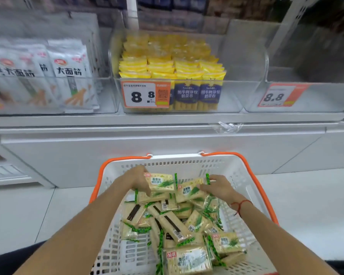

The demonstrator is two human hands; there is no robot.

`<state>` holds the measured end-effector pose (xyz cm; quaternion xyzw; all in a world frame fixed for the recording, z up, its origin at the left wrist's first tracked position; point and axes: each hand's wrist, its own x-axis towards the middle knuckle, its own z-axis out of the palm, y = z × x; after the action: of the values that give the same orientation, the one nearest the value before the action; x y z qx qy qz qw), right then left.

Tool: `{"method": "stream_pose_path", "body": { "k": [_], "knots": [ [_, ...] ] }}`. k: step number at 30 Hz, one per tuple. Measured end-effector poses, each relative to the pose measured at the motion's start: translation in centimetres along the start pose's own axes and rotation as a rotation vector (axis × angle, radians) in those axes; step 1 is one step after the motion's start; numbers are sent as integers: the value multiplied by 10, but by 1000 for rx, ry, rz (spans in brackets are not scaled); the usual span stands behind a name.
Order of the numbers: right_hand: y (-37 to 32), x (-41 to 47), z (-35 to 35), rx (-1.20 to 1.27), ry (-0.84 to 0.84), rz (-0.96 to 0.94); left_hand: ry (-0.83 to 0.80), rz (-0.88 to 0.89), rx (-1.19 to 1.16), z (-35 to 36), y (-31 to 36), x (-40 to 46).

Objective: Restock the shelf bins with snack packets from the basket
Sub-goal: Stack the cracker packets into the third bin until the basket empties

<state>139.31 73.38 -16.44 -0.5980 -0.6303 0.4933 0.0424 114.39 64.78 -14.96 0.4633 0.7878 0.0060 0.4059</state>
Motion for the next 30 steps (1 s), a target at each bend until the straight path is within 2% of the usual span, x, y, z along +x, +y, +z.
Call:
{"method": "stream_pose_path", "body": {
  "k": [6,9,12,17,20,24,27,30],
  "knots": [
    [-62,-57,-61,244,55,-117,-31,79,-398,-65,29,-66],
    [-74,-78,-71,506,130,-149,-75,123,-623,-71,36,-94],
    [-71,-89,-65,817,116,-140,-181,177,-855,-55,34,-107],
    [-46,-89,-33,1111,-1,-36,-39,188,-1223,-16,21,-115],
    [-35,-88,-20,1132,28,-14,53,141,-1345,-3,9,-112],
    [-36,-86,-20,1043,183,-24,42,106,-1349,-1,2,-107],
    [-43,-84,-15,900,47,-73,7,90,-1233,7,7,-103],
    [-47,-80,-1,673,-11,-139,-135,155,-1230,14,21,-101]
  ]
}}
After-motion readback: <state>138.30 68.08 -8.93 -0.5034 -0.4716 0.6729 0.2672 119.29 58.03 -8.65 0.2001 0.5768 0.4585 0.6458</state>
